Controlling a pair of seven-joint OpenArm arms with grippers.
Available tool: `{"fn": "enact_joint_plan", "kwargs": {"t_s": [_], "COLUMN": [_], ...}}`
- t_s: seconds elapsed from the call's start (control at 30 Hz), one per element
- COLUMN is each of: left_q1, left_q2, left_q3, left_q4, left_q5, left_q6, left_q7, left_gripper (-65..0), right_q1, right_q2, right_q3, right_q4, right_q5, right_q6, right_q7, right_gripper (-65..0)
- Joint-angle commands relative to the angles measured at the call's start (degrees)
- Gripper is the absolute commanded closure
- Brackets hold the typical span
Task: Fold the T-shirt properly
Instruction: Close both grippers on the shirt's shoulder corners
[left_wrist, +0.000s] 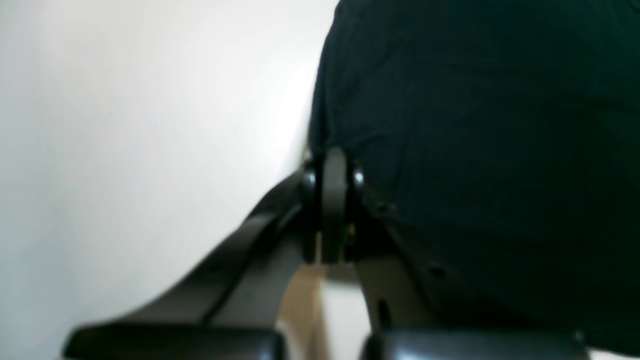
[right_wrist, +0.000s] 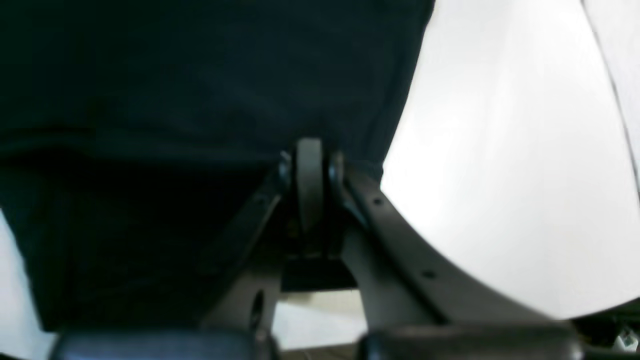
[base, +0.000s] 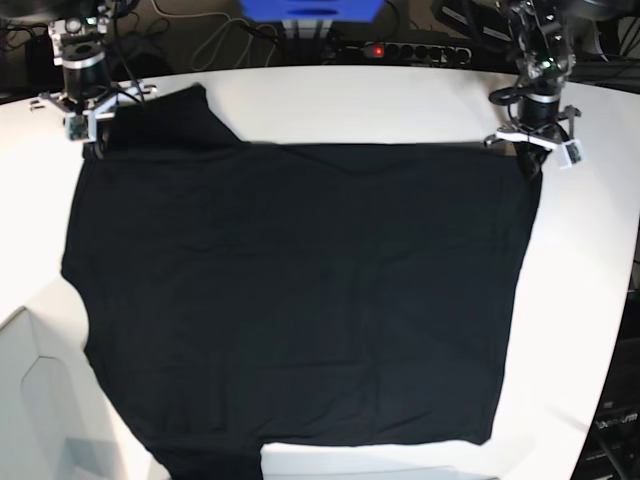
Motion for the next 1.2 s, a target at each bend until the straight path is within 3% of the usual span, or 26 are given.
{"fn": "enact_joint_plan", "kwargs": {"t_s": [0.0,0.37,0.57,0.8,1.07,1.17], "left_q1": [-0.4,-7.7,-10.5,-9.1,-8.9,-8.9], "left_q2": [-0.5,-0.6,-0.4,-0.4,-0.4,-0.4], "left_q3": [-0.2,0.2,-0.3,-0.3,-0.3,-0.3], "left_q4": [1.3,1.4,2.0,1.3,1.4,1.4], "left_q5": [-0.3,0.3,0.1,-0.2,-0.2,-0.2], "left_q6": [0.1,0.2,0.2,0.0,-0.1,-0.1], "left_q7": [-1.6,-1.5,6.6,7.0,7.0,7.0], "left_gripper": [-0.1,-0.1,-0.1,-0.1,-0.1,-0.1], "right_q1": [0.8,11.4,15.7,14.7,14.8,15.6], "right_q2": [0.3,0.6,0.6,0.3,0.4,0.9], "right_q3": [0.2,0.2,0.5,1.9,4.2,4.3], "right_q4": [1.6,1.3,1.5,1.4,-0.3,-2.5], "right_q5": [0.4,0.2,0.2,0.1,0.1,0.1], "right_q6": [0.3,0.3,0.5,13.1,14.3,14.3], "right_q7": [1.2,0.9,-9.1,-17.6,-19.1,-18.9], "right_gripper": [0.0,0.0,0.0,-0.6,-28.1,-33.2]}}
